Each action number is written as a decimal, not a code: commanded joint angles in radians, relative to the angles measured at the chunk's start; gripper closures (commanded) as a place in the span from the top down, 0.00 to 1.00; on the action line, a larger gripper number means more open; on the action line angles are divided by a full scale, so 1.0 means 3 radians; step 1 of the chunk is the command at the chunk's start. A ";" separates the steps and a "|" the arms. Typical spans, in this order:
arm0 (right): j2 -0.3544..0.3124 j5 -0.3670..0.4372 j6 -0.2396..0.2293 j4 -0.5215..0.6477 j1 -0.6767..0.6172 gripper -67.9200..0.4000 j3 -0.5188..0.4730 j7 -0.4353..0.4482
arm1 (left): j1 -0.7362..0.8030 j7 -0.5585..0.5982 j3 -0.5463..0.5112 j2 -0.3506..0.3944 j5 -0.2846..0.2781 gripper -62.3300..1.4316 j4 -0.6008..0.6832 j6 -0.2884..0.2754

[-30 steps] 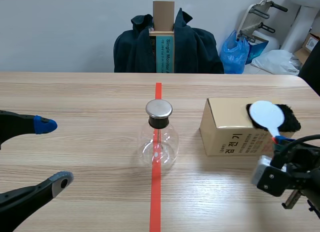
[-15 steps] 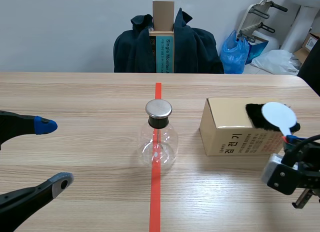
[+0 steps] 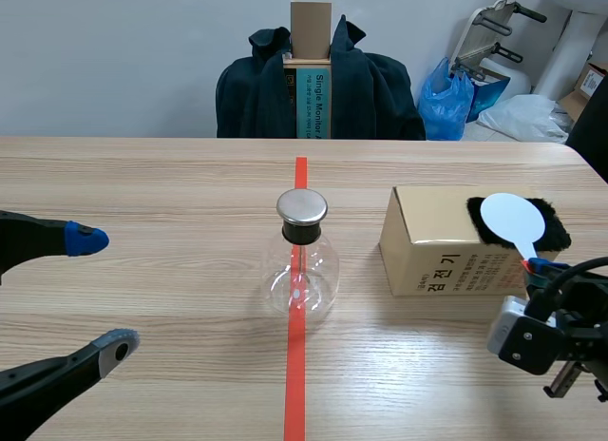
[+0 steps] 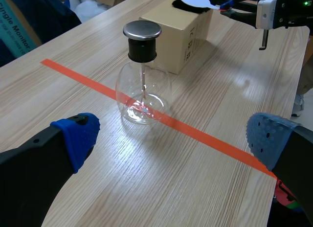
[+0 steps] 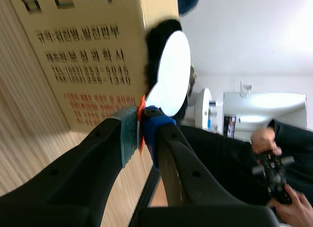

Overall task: Do the electroscope experiment.
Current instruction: 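Rub the plate on the fur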

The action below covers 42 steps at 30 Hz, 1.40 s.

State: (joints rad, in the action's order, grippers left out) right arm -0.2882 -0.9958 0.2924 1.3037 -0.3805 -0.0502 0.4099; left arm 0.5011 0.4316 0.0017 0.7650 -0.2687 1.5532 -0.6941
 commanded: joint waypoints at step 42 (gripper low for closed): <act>-0.0130 0.0354 0.0276 0.1544 0.0003 0.02 -0.0542 -0.0214 | -0.0017 0.0045 0.0011 -0.0009 0.0011 1.00 0.0018 -0.0006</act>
State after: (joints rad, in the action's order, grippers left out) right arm -0.3107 -0.9062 0.3618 1.7515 -0.3885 -0.2012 0.3492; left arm 0.5011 0.4313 0.0017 0.7647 -0.2550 1.5532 -0.6941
